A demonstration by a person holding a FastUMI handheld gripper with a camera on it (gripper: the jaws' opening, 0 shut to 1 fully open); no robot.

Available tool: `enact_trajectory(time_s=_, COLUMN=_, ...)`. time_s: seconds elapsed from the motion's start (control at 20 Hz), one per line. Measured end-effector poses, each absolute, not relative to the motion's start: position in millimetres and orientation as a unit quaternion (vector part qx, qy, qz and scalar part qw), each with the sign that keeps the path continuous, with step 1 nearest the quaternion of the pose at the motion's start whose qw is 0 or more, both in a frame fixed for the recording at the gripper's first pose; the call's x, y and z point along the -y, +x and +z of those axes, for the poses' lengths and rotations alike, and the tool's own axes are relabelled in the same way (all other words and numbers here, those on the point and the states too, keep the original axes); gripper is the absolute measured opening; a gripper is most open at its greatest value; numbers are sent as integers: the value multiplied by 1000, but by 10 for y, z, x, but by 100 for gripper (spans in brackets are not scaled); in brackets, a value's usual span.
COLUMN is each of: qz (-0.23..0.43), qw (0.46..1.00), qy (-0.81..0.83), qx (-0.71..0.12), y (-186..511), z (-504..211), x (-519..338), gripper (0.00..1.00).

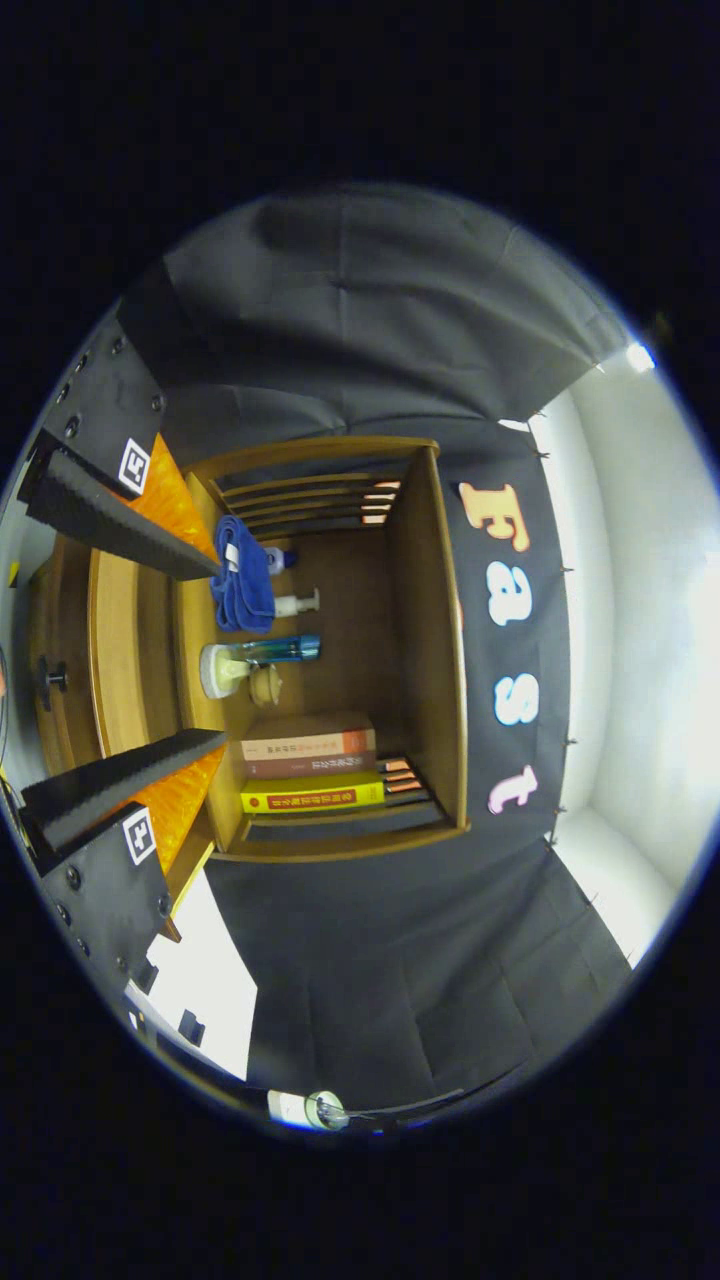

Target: Pull open the drawer, take out the items inside it, and place them on the countertop above the cabinet.

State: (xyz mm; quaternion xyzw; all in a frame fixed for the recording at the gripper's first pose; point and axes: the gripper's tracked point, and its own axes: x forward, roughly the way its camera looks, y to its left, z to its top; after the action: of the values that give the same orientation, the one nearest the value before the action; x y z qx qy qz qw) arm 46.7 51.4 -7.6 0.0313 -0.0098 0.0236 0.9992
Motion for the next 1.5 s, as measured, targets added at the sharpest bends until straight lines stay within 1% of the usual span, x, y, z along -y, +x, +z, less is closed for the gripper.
enact_trajectory(time_s=0.2, qz=38, qw=999, qy=33, qx=20, y=351, z=-379, x=-522, gripper=97)
enact_trajectory(time_s=0.35, qz=26, qw=999, qy=34, qx=5, y=365, z=-699, x=-471, gripper=96)
enact_trajectory(time_s=0.5, qz=17, qw=999, qy=29, qx=-3, y=268, z=-875, x=-493, gripper=96)
enact_trajectory(time_s=0.75, qz=-8, qw=1000, qy=3, qx=23, y=117, z=-994, x=-461, gripper=96)
enact_trajectory(time_s=0.85, qz=-13, qw=1000, qy=1, qx=11, y=59, z=-1184, x=-498, gripper=96)
enact_trajectory(time_s=1.1, qz=7, qw=1000, qy=0, qx=-6, y=56, z=-1477, x=-609, gripper=96)
enact_trajectory(time_s=1.5, qz=3, qw=999, qy=-2, qx=-44, y=81, z=-1934, x=-500, gripper=96)
